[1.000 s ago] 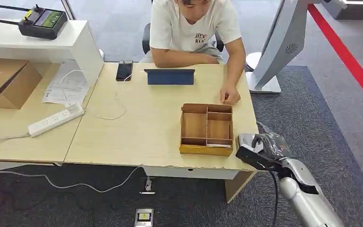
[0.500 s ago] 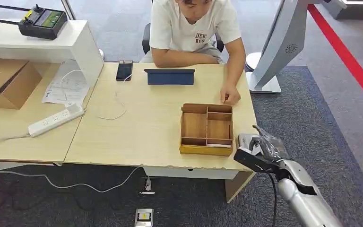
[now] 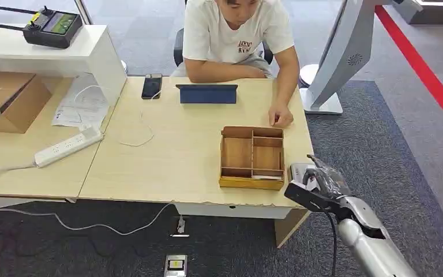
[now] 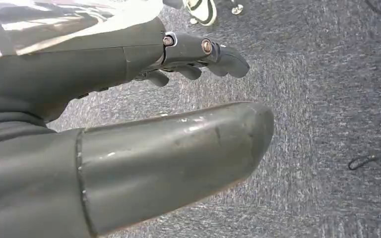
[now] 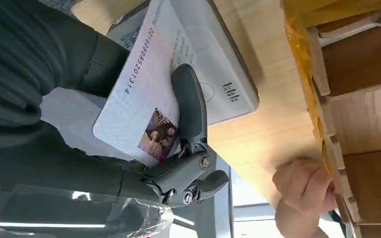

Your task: Pass the card to the sensor for recognition and then transmit it.

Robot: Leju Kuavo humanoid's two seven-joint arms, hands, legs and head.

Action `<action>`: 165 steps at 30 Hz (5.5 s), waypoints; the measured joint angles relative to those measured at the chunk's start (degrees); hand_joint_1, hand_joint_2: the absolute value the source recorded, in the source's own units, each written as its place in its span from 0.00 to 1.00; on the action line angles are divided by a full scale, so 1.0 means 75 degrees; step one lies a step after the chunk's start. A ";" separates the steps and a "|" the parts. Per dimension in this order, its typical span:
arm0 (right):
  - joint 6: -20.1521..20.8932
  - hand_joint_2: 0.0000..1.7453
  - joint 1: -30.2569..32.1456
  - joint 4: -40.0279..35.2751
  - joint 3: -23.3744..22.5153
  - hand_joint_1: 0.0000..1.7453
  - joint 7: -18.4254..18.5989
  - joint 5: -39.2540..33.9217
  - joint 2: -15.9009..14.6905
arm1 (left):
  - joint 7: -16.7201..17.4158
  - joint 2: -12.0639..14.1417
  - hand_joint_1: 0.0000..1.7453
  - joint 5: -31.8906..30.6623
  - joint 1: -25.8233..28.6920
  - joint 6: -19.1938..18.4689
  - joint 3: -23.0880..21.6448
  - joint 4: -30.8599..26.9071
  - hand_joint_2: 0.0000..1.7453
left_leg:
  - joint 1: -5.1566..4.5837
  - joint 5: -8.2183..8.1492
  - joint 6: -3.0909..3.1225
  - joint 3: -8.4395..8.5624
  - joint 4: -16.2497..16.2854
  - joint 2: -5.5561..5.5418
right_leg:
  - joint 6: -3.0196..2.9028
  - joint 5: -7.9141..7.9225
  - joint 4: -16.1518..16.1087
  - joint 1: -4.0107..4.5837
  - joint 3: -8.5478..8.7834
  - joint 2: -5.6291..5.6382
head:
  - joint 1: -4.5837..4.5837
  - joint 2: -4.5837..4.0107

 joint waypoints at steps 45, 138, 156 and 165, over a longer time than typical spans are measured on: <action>-0.0633 1.00 -0.5326 0.0963 0.0093 1.00 -0.0912 0.0982 0.1107 | -0.0361 -0.0257 0.00 -0.0539 -0.0075 0.0134 -0.0029 0.0003 0.00 | 0.0002 0.0010 -0.0006 -0.0018 0.0001 -0.0003 | -0.0005 0.0006 0.0013 0.0002 -0.0011 0.0000 | 0.0003 0.0000; 0.0583 1.00 -0.0347 -0.2267 0.0906 0.00 0.1408 -0.1590 0.0813 | 0.0175 -0.0149 0.00 -0.0204 0.0037 0.0178 0.0192 0.0003 0.00 | 0.0022 -0.0005 -0.0019 -0.0002 0.0000 0.0000 | -0.0012 -0.0004 0.0002 0.0022 -0.0006 0.0002 | 0.0000 0.0000; 0.0711 1.00 -0.0263 -0.2282 0.1583 0.00 0.1871 0.0174 0.0670 | 0.0178 -0.0187 0.00 -0.0256 0.0034 0.0184 0.0192 0.0003 0.00 | 0.0023 -0.0005 -0.0019 -0.0002 0.0000 0.0000 | -0.0011 -0.0005 0.0002 0.0022 -0.0006 0.0003 | 0.0000 0.0000; 0.0180 1.00 -0.0221 -0.2229 0.1687 0.00 0.1865 0.1399 0.0656 | 0.0175 -0.0213 0.00 -0.0300 0.0031 0.0256 0.0192 0.0003 0.00 | 0.0023 -0.0006 -0.0019 -0.0001 0.0000 0.0001 | -0.0011 -0.0005 0.0002 0.0022 -0.0007 0.0003 | 0.0000 0.0000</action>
